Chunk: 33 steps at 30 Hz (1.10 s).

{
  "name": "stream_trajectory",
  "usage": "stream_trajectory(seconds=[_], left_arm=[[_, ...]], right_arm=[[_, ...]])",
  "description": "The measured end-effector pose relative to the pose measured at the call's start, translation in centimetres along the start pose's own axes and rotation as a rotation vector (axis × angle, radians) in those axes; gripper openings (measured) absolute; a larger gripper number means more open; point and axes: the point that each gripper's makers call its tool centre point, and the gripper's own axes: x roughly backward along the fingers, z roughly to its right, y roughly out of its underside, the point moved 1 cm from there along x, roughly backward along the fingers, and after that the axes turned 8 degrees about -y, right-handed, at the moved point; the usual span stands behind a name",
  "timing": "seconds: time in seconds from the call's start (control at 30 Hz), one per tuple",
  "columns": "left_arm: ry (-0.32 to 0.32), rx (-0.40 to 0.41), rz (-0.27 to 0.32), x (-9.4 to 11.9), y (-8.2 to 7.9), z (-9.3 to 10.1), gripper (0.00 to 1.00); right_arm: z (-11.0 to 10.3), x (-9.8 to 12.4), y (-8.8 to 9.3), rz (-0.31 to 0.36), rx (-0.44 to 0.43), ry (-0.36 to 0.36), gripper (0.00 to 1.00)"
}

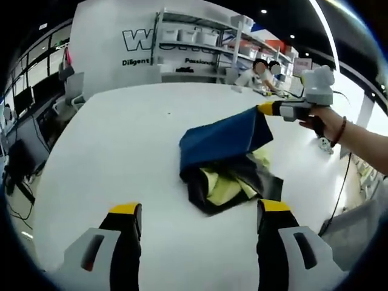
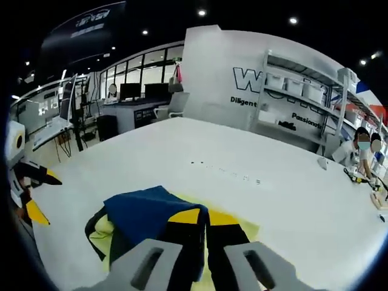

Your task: Fold the garment on the visible template until the final outline fits inside the template.

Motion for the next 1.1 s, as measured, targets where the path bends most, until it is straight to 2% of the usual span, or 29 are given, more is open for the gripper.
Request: stream_trajectory(seconds=[0.2,0.33,0.47,0.63,1.1], left_arm=[[0.005,-0.018,-0.022,-1.6,0.0,0.2,0.73],[0.007,-0.019,-0.018,-2.6,0.2,0.5,0.66],[0.024,-0.016,-0.040,-3.8,0.6,1.1,0.66],[0.035,-0.023,-0.038,-4.9,0.4,1.4,0.63],[0.050,-0.034,-0.062,-8.5,0.6,1.7,0.45]], right_arm=[[1.3,0.2,0.7,-0.013,-0.008,0.015,0.00],[2.2,0.4,0.9,-0.015,-0.014,0.034,0.00],[3.0,0.4,1.0,-0.017,-0.020,0.051,0.00],[3.8,0.6,1.8,-0.033,-0.022,0.068,0.00],[4.5,0.4,3.4,-0.062,-0.037,0.069,0.00]])
